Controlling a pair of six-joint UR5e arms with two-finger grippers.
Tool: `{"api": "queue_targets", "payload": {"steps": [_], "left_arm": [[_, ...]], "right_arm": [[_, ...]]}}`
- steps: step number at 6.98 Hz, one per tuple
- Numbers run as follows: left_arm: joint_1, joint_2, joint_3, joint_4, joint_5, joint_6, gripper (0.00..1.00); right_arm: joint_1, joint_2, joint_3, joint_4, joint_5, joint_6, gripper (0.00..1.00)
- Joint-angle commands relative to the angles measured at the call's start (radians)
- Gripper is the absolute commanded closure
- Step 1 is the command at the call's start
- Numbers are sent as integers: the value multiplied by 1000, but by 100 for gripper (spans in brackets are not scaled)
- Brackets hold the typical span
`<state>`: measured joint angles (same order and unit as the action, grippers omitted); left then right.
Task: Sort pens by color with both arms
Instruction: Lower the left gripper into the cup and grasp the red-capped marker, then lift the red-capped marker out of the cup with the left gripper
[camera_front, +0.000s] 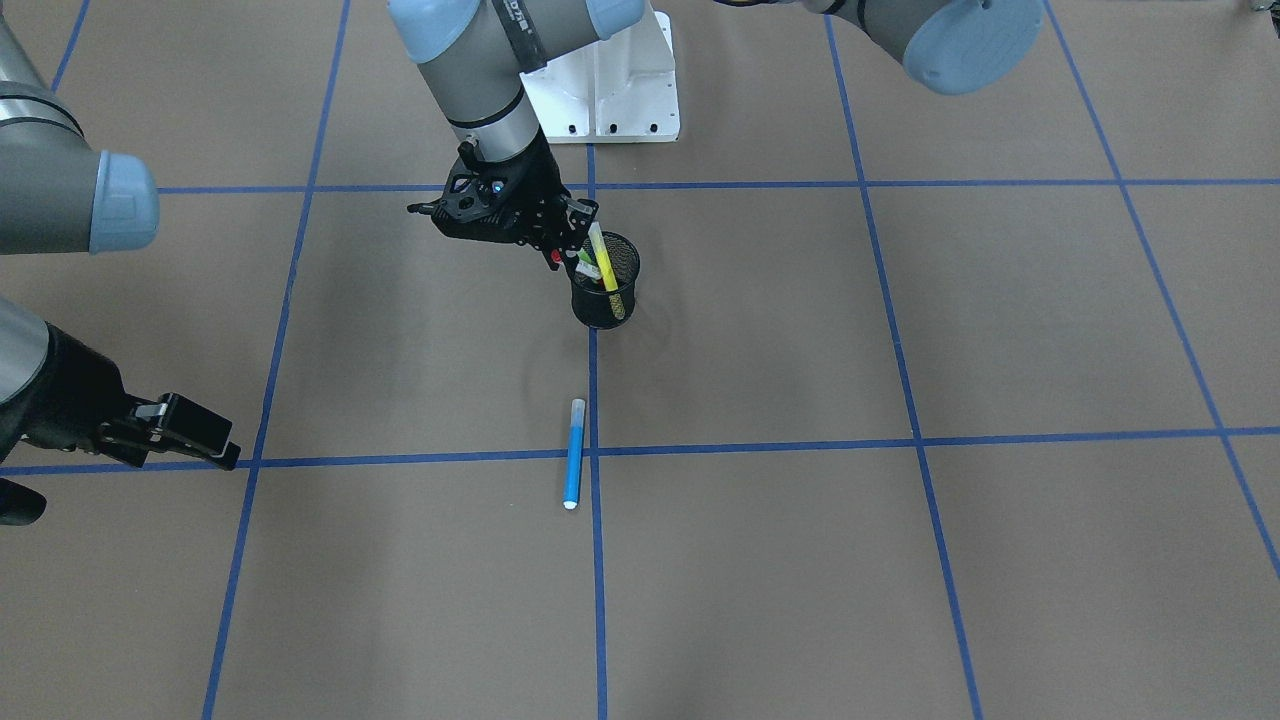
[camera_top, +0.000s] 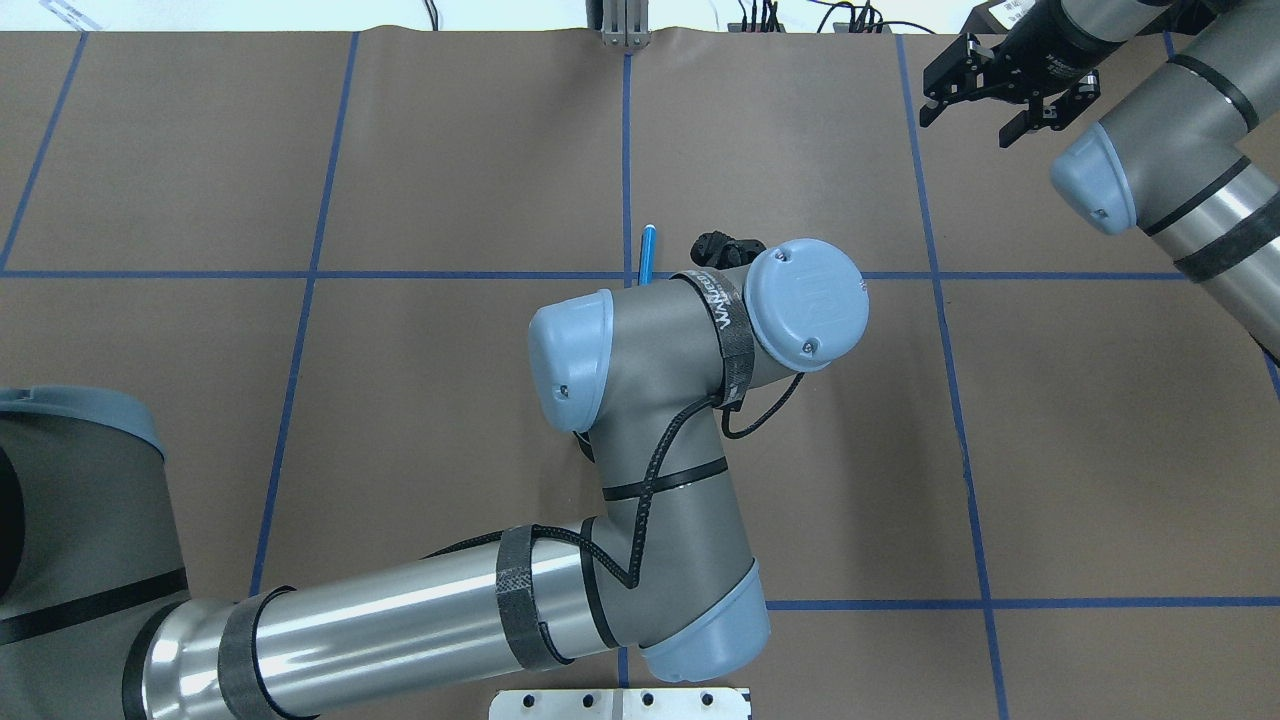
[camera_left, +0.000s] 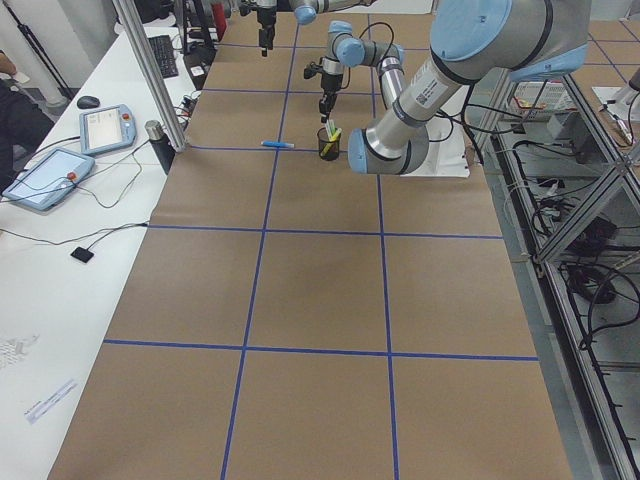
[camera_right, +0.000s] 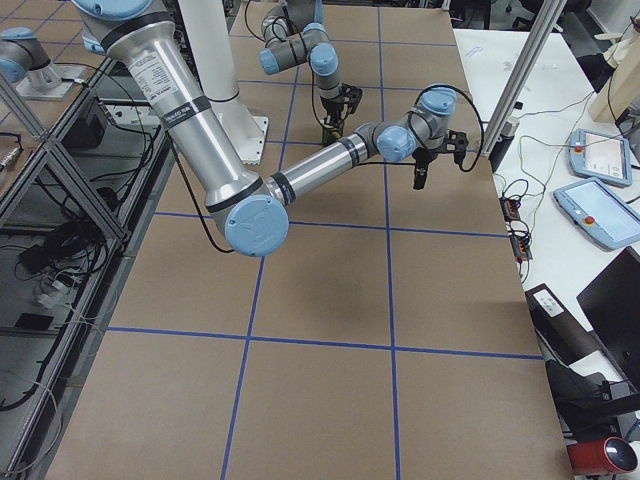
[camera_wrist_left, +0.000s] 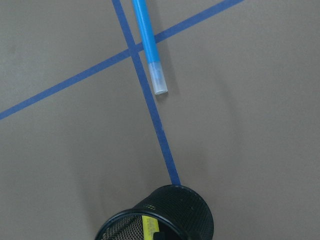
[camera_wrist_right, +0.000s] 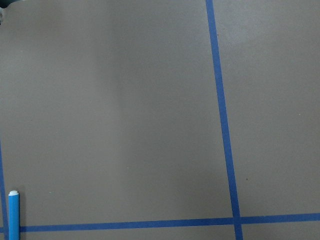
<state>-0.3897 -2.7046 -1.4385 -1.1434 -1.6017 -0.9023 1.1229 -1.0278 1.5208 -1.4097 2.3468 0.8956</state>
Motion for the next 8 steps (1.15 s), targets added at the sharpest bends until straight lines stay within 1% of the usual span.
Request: {"api": "queue_targets", "payload": {"steps": [1,2,3,4,5,6,7,8], "left_arm": [[-26,-10,-69,40,-3,20,78],[-50,-11,-127,65,-10,43,79],[-78,-15,-157,73,-12,45,79],[-109,-24,-166,73,-29,45,79],[-160,-32,-178,71,-76,45,80],[-208,-34,-168,61,-96,43,80],[-257,-32,-102,9,-139,42,80],[-315,-32,31,-125,-226,42,81]], "right_arm": [[0,2,1,0,0,2,1],[0,2,1,0,0,5,1],[0,2,1,0,0,6,1],[-2,2,1,0,0,6,1],[-2,3,2,0,-1,6,1],[-3,2,4,0,-3,6,1],[-5,0,9,0,-6,8,1],[-5,0,13,0,-7,9,1]]}}
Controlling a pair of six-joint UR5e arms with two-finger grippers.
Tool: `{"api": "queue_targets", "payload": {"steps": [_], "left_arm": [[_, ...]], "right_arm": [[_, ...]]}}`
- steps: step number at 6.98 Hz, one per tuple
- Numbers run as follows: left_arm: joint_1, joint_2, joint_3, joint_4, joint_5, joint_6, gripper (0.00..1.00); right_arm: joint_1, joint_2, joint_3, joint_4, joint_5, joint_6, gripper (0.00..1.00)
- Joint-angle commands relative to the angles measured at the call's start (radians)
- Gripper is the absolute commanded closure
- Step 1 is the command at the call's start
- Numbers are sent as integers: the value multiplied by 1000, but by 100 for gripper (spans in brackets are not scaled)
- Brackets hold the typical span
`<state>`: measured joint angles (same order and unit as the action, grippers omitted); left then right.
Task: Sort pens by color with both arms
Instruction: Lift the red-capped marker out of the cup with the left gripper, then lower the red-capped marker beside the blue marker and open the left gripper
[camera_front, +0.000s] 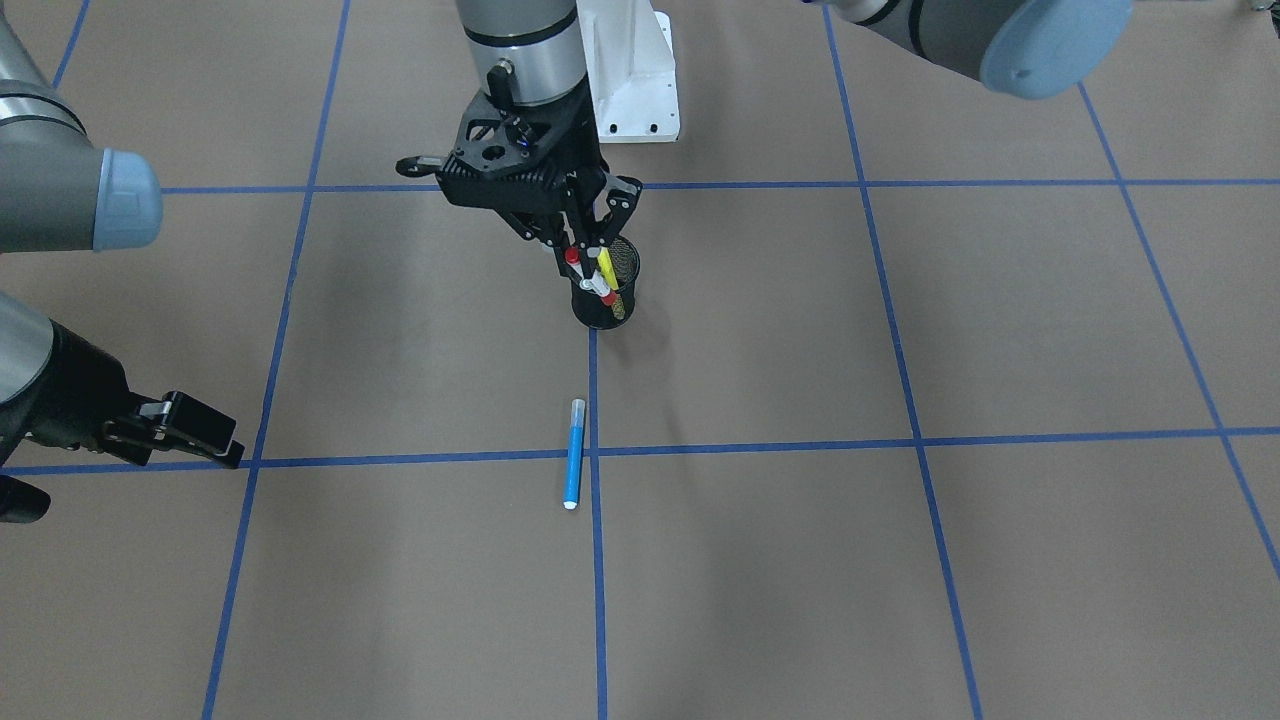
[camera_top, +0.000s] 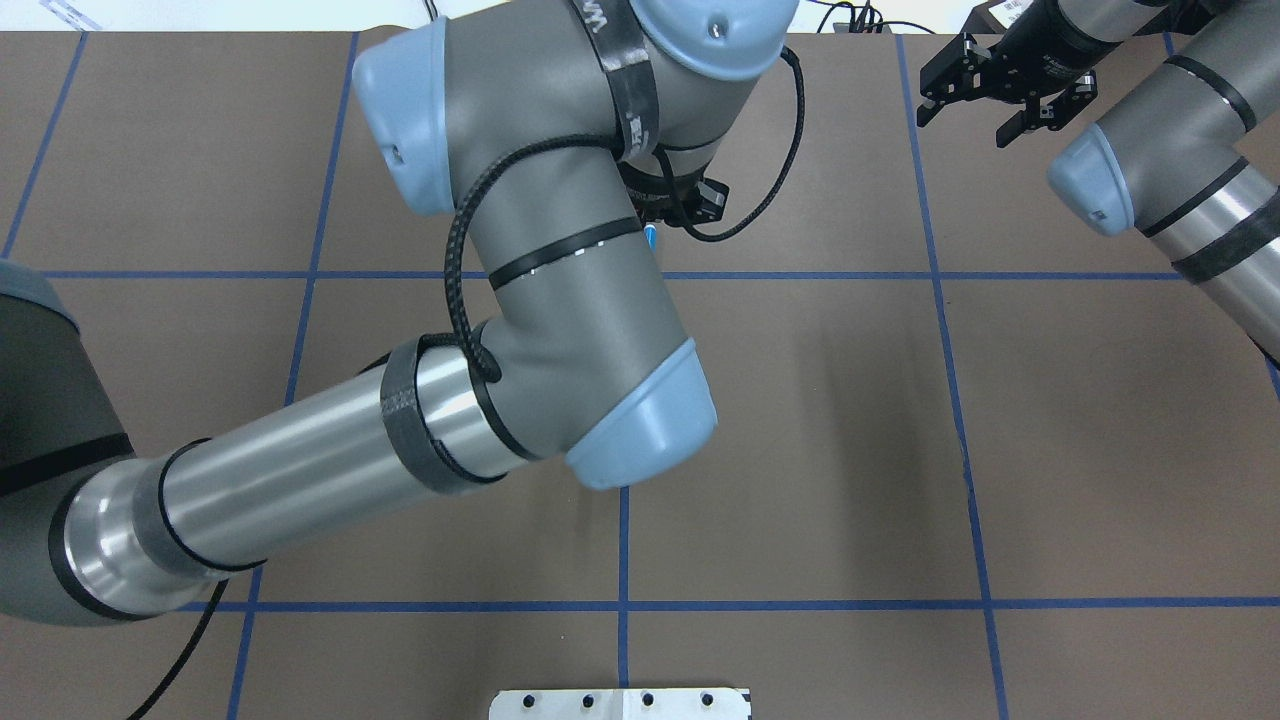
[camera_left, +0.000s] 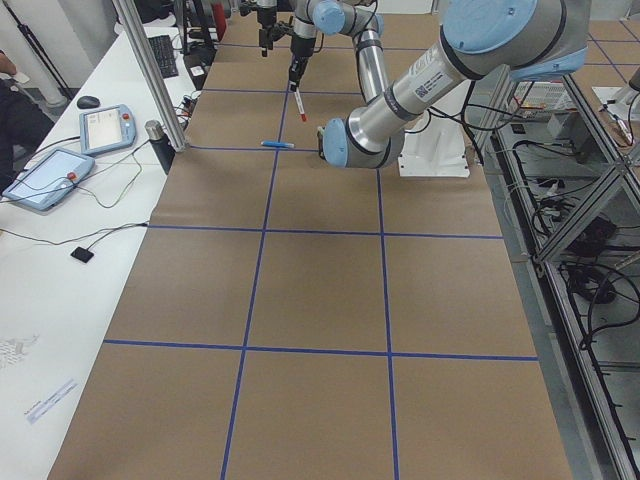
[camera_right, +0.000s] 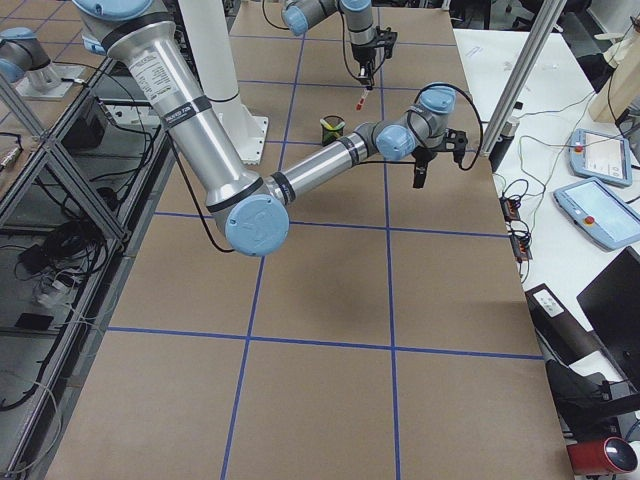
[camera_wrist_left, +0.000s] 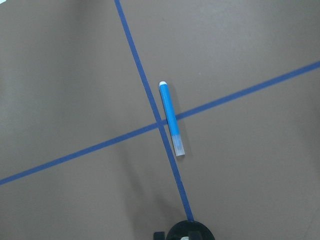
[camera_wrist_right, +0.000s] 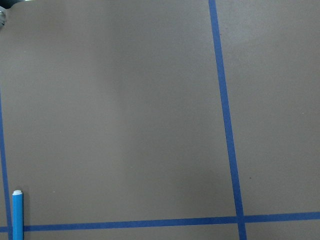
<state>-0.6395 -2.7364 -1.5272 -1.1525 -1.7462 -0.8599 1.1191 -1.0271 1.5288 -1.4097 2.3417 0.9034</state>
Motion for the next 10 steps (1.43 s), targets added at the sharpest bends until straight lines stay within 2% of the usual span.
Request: {"api": "queue_targets", "payload": {"steps": [1,2,3,6,10], "left_arm": [[-95,0,259,-248,-116,-10,81],[-120,0,353,-325,-136,-11,81],[-152,-2,379,-326,-239,-10,81],[-155,-26,485,-322,-344,-14,81],[-114,-62,554,-316,-377,-39,80]], "right_arm": [[-2,-4,7,2,-7,2,1],[-4,-5,7,2,-13,3,1],[-7,-5,14,2,-22,3,1],[-13,-10,21,2,-25,3,1],[-16,-8,21,2,-32,3,1]]}}
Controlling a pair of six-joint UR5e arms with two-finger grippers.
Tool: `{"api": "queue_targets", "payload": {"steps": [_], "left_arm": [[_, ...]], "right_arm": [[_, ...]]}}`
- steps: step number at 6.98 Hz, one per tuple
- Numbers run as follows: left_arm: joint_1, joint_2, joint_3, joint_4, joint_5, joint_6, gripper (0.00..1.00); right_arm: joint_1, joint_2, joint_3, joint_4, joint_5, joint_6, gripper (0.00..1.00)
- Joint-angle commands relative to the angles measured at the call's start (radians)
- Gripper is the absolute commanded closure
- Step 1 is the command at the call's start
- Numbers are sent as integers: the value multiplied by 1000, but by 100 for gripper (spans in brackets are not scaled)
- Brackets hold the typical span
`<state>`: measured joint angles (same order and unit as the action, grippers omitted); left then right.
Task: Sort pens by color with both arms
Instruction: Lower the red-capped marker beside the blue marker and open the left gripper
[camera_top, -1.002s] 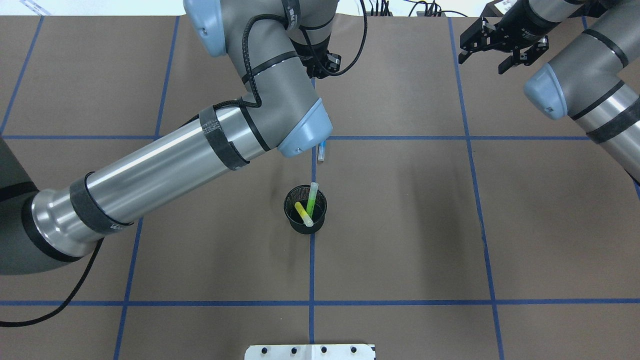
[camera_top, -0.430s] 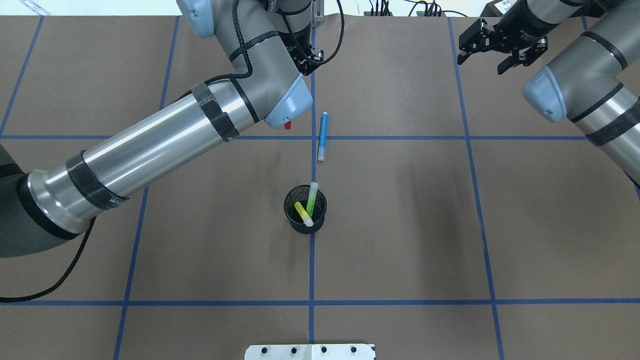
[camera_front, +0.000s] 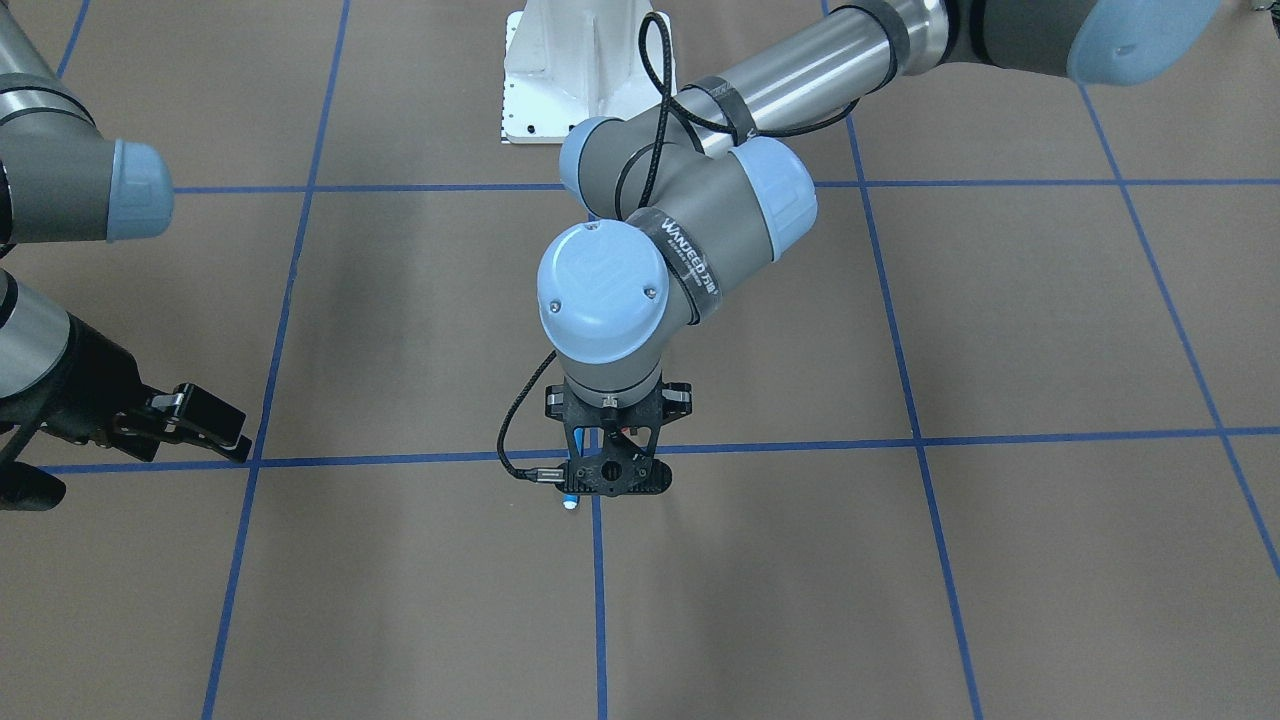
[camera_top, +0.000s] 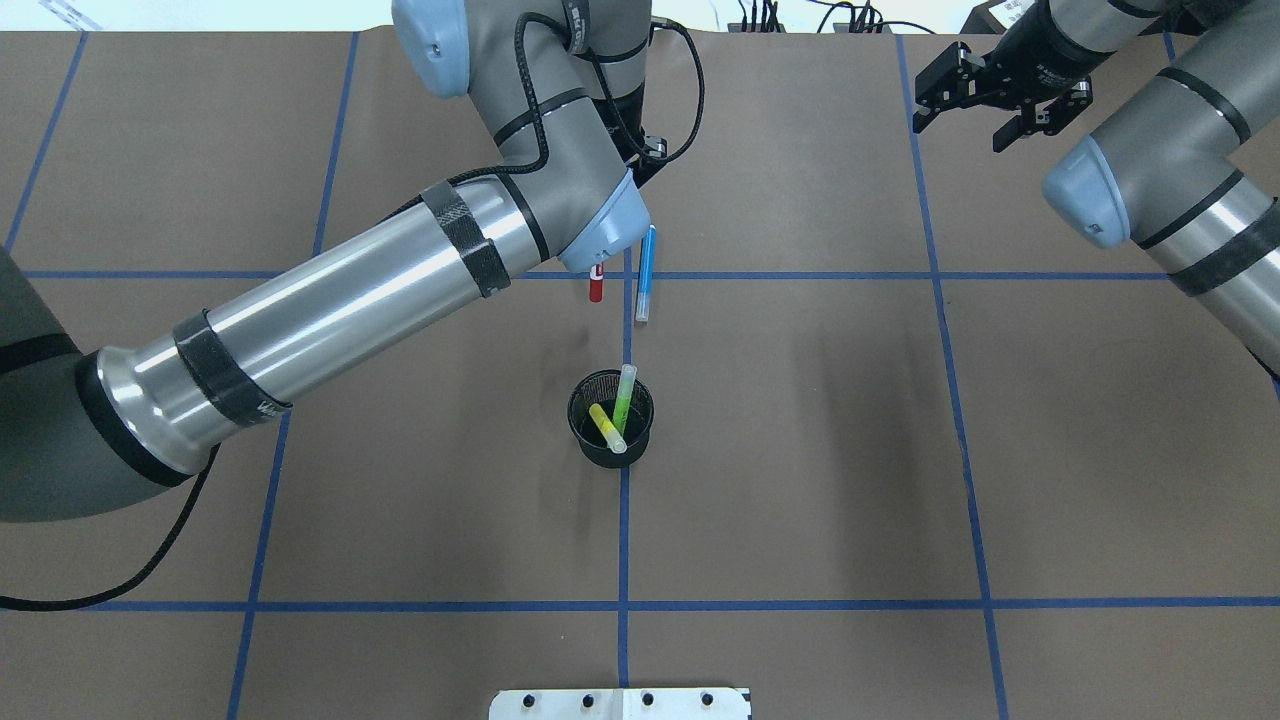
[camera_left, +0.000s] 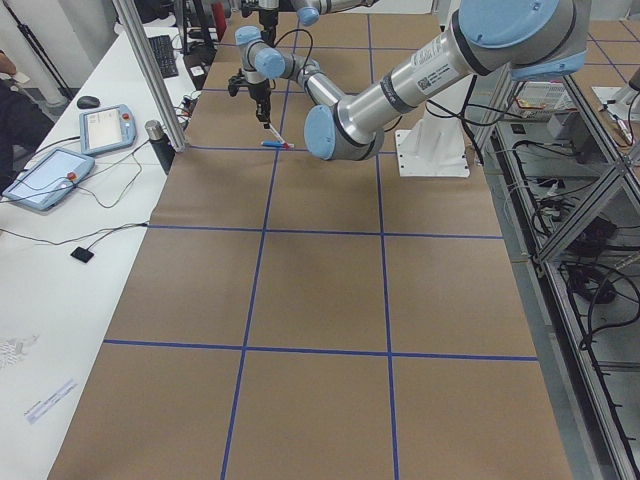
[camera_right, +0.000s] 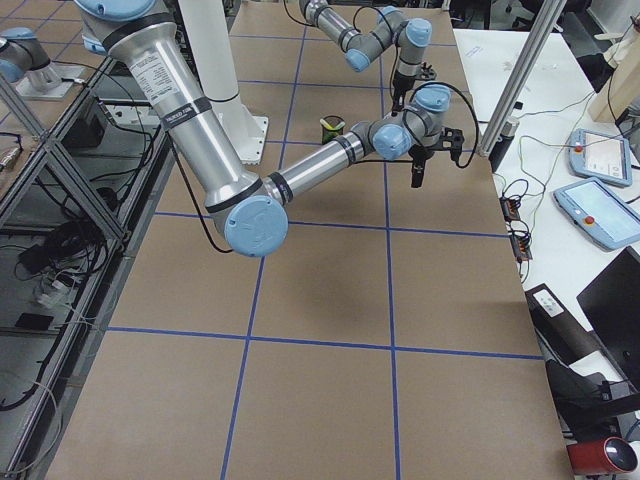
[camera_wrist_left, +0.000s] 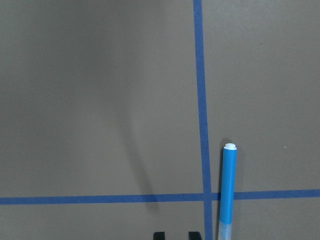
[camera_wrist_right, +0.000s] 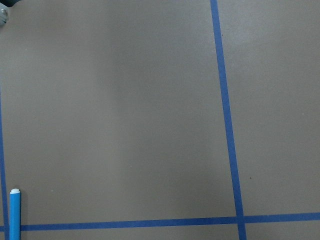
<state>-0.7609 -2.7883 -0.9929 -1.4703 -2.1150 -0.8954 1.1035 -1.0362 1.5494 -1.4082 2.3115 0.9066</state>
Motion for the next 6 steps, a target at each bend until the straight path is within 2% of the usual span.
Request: {"api": "queue_targets", "payload": {"steps": [1,3,4,5,6], "left_arm": [[26,-8,36,4,-8,-10,80],[35,-8,40,2,-8,-17,78],[35,-8,40,2,-10,-17,75],[35,-8,40,2,-10,-16,66],[35,-7,40,-1,-10,-16,64]], "right_arm": [[-1,1,0,0,0,0,1],[-1,1,0,0,0,0,1],[-1,4,0,0,0,0,1],[-1,4,0,0,0,0,1],[-1,4,0,0,0,0,1]]}}
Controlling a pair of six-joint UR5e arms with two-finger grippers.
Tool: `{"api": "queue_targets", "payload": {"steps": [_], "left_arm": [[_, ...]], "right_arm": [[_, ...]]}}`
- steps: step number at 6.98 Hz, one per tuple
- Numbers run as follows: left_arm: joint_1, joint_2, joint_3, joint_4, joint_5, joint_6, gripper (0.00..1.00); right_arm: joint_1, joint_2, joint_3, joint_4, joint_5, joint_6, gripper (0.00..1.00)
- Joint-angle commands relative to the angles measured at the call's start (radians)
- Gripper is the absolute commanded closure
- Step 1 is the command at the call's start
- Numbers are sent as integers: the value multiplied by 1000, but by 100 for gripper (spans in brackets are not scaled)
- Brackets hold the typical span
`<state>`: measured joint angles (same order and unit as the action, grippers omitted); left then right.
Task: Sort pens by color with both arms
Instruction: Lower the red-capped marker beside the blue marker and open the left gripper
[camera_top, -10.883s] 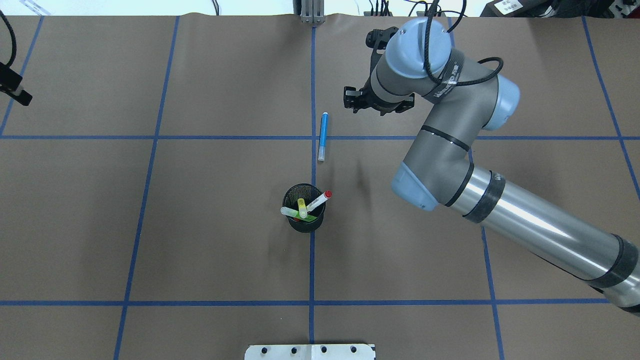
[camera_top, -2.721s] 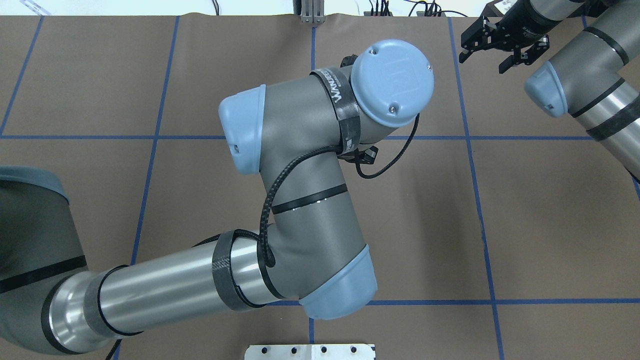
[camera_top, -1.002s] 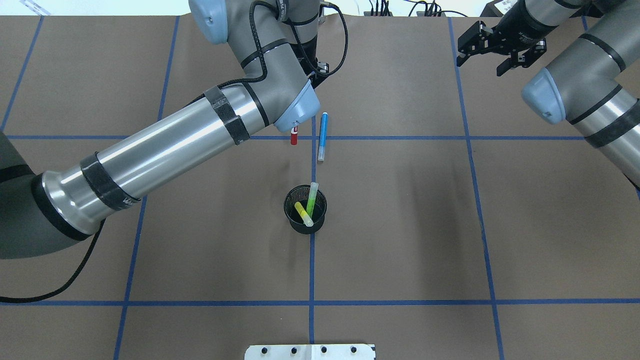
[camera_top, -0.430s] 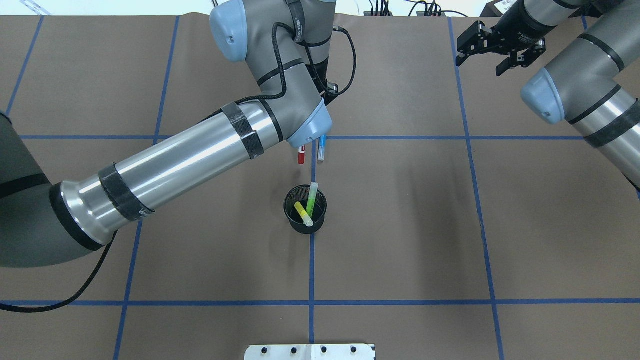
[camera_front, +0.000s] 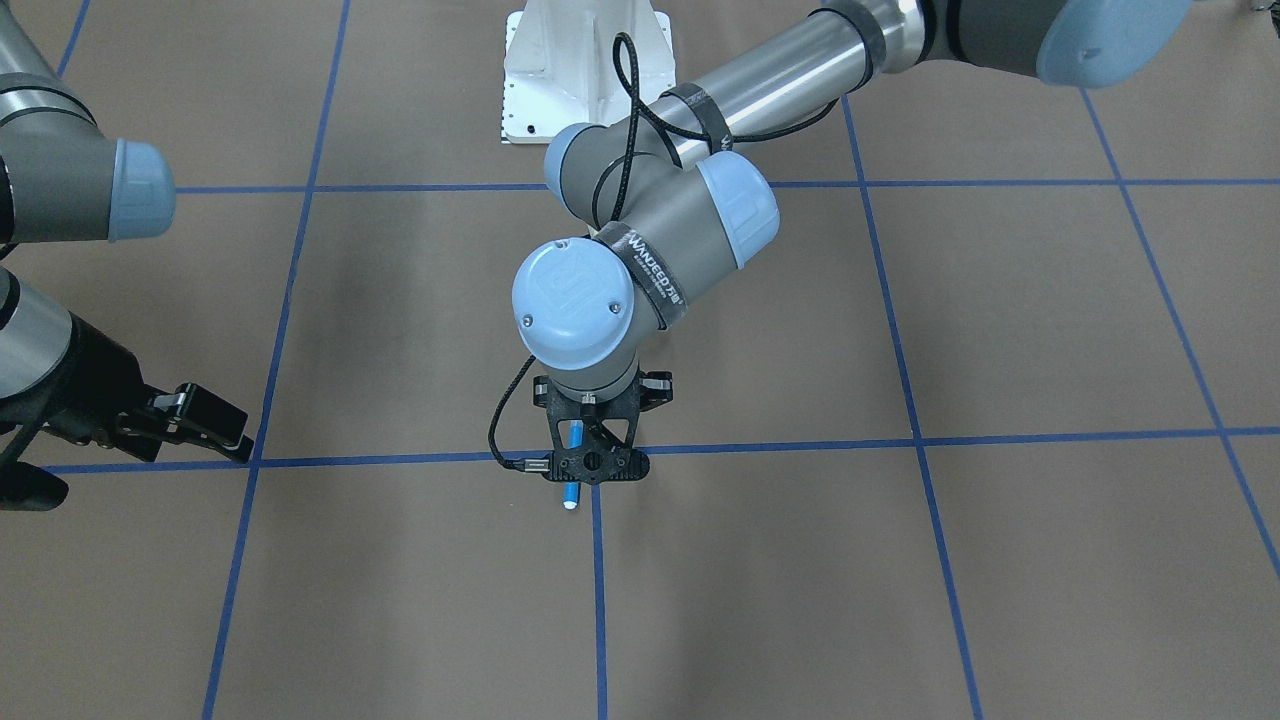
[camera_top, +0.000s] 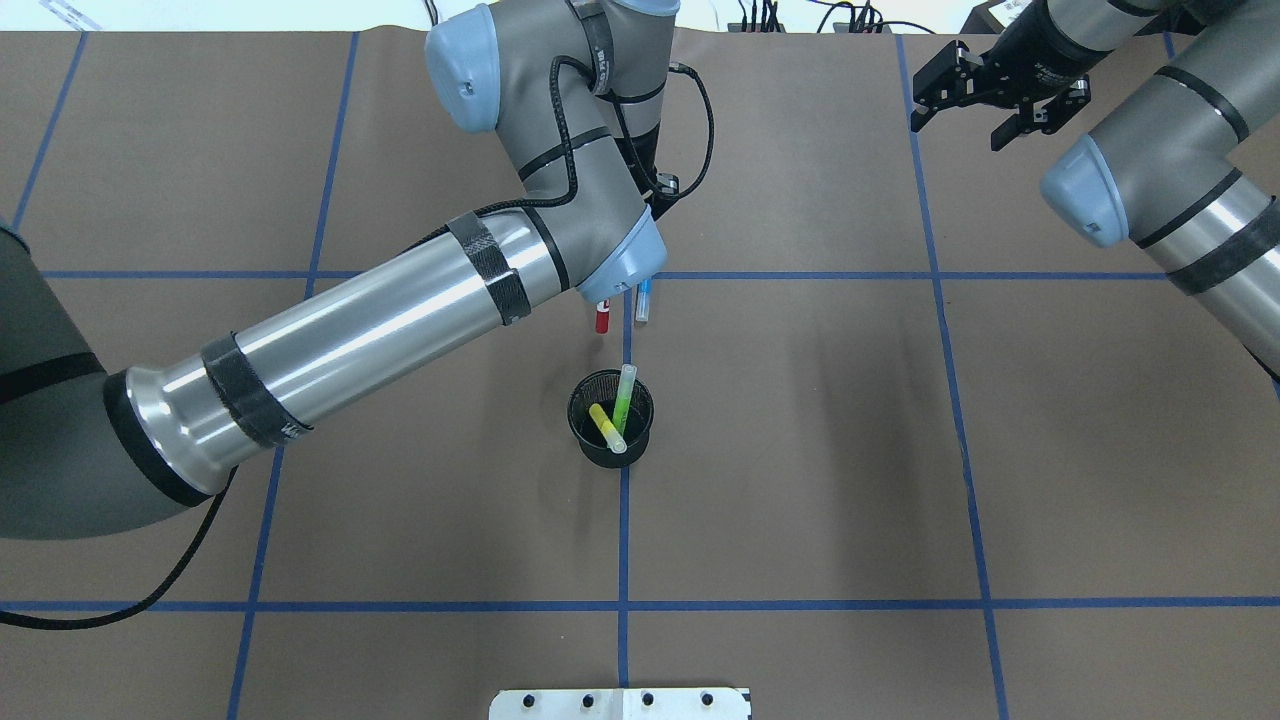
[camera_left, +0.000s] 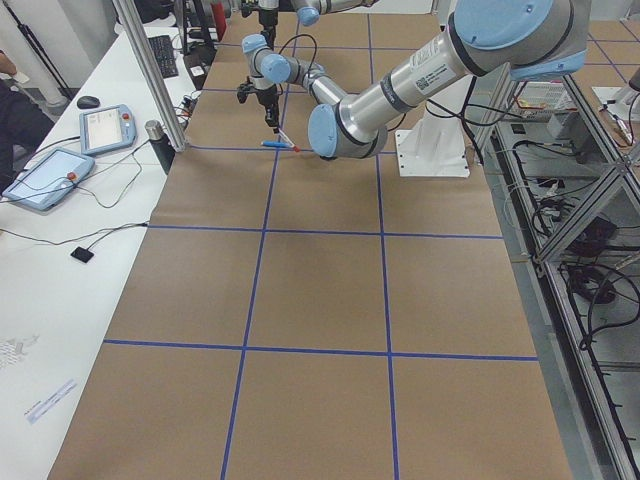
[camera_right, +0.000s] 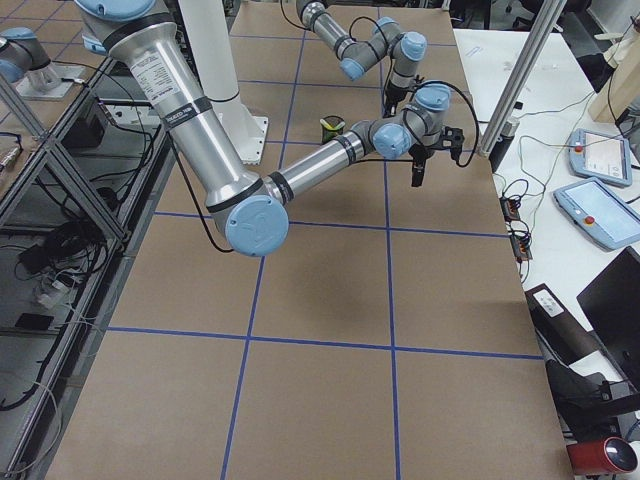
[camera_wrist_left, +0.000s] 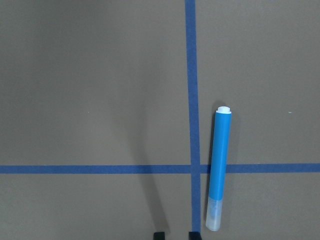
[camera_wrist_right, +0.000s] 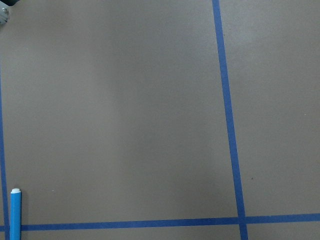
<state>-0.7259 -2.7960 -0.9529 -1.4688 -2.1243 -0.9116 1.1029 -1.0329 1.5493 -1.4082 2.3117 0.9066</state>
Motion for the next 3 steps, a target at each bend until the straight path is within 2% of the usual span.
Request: {"api": "queue_targets", "payload": {"steps": [1,3], "left_arm": [[0,1,0,-4,0,2,61],[-15,3,-33,-1,-2,17,56]], "right_arm": [[0,0,2,0,0,0,1],[-17,13,0,0,-6,58,1]]}}
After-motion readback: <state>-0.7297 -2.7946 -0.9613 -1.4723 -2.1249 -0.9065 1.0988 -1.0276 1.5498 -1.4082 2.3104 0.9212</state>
